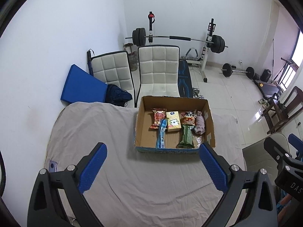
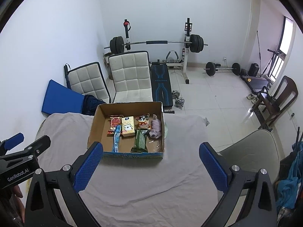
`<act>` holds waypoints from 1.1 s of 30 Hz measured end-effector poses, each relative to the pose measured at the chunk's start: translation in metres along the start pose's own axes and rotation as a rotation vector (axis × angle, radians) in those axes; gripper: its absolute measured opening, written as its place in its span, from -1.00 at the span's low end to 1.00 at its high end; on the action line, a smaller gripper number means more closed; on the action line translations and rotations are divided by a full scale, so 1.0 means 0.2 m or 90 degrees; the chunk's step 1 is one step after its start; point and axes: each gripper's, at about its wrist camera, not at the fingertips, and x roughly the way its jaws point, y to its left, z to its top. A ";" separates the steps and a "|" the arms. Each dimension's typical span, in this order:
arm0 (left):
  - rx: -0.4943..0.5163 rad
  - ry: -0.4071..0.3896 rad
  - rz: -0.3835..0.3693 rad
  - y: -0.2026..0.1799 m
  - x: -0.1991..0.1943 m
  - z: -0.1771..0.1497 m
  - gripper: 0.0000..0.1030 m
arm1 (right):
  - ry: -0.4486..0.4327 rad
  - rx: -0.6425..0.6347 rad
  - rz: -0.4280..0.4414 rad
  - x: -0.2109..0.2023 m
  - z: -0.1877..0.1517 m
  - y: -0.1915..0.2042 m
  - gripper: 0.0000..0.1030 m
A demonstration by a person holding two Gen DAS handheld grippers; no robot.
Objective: Organize soft objects
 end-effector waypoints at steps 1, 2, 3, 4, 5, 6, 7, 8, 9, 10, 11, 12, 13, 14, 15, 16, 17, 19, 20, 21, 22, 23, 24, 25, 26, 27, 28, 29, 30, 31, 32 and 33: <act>0.000 0.001 0.001 0.00 0.00 0.00 0.94 | 0.000 0.000 0.000 0.00 0.00 0.00 1.00; 0.001 0.001 0.002 0.00 0.00 0.00 0.94 | 0.000 -0.001 0.000 0.00 0.00 0.00 1.00; 0.001 0.001 0.001 0.00 0.00 0.00 0.94 | 0.001 0.000 0.001 0.00 0.00 0.00 1.00; 0.001 0.001 0.001 0.00 0.00 0.00 0.94 | -0.001 0.000 0.001 0.00 0.00 0.00 1.00; 0.001 0.000 0.001 0.00 0.00 0.00 0.94 | -0.001 -0.002 0.000 0.00 0.00 0.00 1.00; 0.001 -0.001 0.001 -0.01 0.00 0.00 0.94 | -0.002 -0.002 0.000 0.00 0.00 0.00 1.00; 0.002 -0.001 0.000 -0.01 0.00 0.00 0.94 | -0.003 0.000 0.000 0.00 0.00 -0.01 1.00; 0.002 -0.003 0.001 -0.01 0.00 0.00 0.94 | -0.003 -0.003 0.000 0.00 0.00 -0.01 1.00; 0.001 -0.004 0.003 -0.02 0.00 0.00 0.94 | -0.004 -0.004 -0.001 0.01 0.00 -0.01 1.00; 0.000 -0.004 0.002 -0.02 0.00 0.00 0.94 | -0.005 -0.004 -0.002 0.01 0.00 -0.01 1.00; -0.001 -0.005 0.001 -0.02 -0.01 -0.01 0.94 | -0.006 -0.003 -0.001 0.01 0.00 -0.01 1.00; -0.001 -0.005 0.001 -0.02 0.00 -0.01 0.94 | -0.006 -0.003 -0.001 0.01 0.00 -0.01 1.00; 0.000 -0.005 0.002 -0.02 0.00 -0.01 0.94 | -0.005 -0.006 -0.002 0.01 0.00 -0.01 1.00; 0.000 -0.004 0.000 -0.02 -0.01 -0.01 0.94 | -0.005 -0.004 -0.001 0.01 0.00 -0.01 1.00; -0.001 -0.004 0.001 -0.02 -0.01 -0.01 0.94 | -0.005 -0.003 0.000 0.01 0.00 -0.01 1.00; -0.001 -0.004 0.002 -0.02 -0.01 -0.01 0.94 | -0.004 -0.005 0.000 0.01 0.00 -0.01 1.00; -0.001 -0.003 0.002 -0.02 -0.01 -0.01 0.94 | -0.004 -0.005 0.000 0.01 0.00 -0.01 1.00; -0.002 -0.004 0.003 -0.02 -0.01 -0.01 0.94 | -0.002 -0.002 0.001 0.00 0.00 -0.01 1.00; -0.002 -0.004 0.004 -0.02 -0.01 -0.01 0.94 | -0.002 -0.001 0.000 0.01 0.00 -0.01 1.00; -0.002 -0.004 0.004 -0.01 -0.01 -0.01 0.94 | -0.002 -0.001 -0.001 0.01 0.00 -0.01 1.00; -0.002 -0.004 0.004 -0.01 -0.01 -0.01 0.94 | -0.002 0.001 -0.002 0.00 0.00 -0.01 1.00; -0.001 -0.005 0.006 -0.01 -0.01 -0.01 0.94 | -0.002 0.001 -0.003 0.00 0.00 -0.01 1.00; -0.001 -0.008 0.009 -0.01 -0.01 -0.01 0.94 | -0.002 0.001 -0.004 0.00 0.00 -0.01 1.00; 0.000 -0.011 0.011 -0.01 -0.02 -0.01 0.94 | -0.002 0.002 -0.006 0.00 -0.01 -0.01 1.00; 0.000 -0.013 0.011 -0.01 -0.02 -0.01 0.94 | -0.003 0.002 -0.006 0.00 -0.01 -0.01 1.00; 0.000 -0.014 0.011 -0.01 -0.02 -0.01 0.94 | -0.003 0.003 -0.006 0.00 -0.01 0.00 1.00; 0.001 -0.014 0.011 -0.01 -0.02 -0.01 0.94 | -0.004 0.002 -0.008 0.00 -0.01 0.00 1.00; 0.002 -0.015 0.013 -0.01 -0.02 -0.01 0.94 | -0.005 0.000 -0.010 0.00 -0.01 0.00 1.00; 0.003 -0.016 0.016 -0.01 -0.02 -0.01 0.94 | -0.007 -0.002 -0.011 0.00 -0.01 0.00 1.00; 0.005 -0.016 0.017 -0.01 -0.02 -0.01 0.94 | -0.008 -0.002 -0.012 -0.01 -0.01 0.01 1.00; 0.006 -0.016 0.016 -0.01 -0.02 0.00 0.94 | -0.009 -0.003 -0.013 -0.01 -0.01 0.02 1.00; 0.005 -0.014 0.016 -0.01 -0.02 0.00 0.94 | -0.010 -0.004 -0.013 -0.01 -0.01 0.02 1.00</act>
